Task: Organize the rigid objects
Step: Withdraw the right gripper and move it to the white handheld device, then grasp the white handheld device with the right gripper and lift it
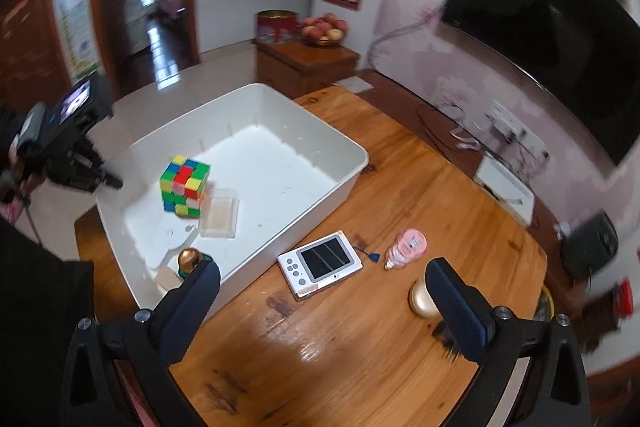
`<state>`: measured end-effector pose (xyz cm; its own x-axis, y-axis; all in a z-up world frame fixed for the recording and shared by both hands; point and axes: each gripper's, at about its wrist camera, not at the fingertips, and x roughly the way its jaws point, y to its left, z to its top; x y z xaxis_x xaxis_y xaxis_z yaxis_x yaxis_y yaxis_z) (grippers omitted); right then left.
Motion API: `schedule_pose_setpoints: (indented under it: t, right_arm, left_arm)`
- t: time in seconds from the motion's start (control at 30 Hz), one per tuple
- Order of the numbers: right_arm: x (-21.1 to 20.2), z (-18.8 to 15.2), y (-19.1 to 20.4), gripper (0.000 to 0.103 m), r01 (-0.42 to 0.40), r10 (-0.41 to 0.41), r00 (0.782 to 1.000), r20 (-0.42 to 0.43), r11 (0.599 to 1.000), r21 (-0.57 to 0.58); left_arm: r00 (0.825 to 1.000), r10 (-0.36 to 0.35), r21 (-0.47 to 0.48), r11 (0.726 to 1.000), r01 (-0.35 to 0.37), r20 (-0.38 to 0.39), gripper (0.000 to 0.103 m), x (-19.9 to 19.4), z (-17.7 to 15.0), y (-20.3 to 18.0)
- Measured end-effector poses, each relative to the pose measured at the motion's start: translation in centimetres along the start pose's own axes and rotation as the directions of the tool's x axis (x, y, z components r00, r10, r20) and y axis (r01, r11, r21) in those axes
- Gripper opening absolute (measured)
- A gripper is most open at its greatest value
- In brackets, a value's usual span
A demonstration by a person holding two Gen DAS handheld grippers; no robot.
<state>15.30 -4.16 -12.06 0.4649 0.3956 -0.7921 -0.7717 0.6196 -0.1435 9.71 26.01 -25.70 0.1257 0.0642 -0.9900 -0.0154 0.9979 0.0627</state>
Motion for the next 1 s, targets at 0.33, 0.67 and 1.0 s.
schedule_pose_setpoints:
  t: [0.33, 0.67, 1.0]
  right_arm:
    - [4.2, -1.0, -0.4, 0.103, -0.108, 0.099, 0.993, -0.061, 0.983, -0.148]
    - [9.3, -2.4, -1.2, 0.103, -0.156, 0.136, 0.984, -0.116, 0.969, -0.192]
    - [13.5, -3.5, -1.8, 0.103, -0.222, 0.190, 0.968, -0.163, 0.952, -0.212]
  left_arm:
    - [1.000, 0.021, -0.063, 0.998, -0.022, -0.007, 0.014, 0.1, 0.1, -0.1]
    - [0.999, 0.032, -0.097, 0.995, -0.035, -0.030, 0.014, 0.4, 0.6, 0.2]
    - [0.999, 0.030, -0.149, 0.988, -0.036, -0.044, 0.014, 1.2, 0.9, 0.9]
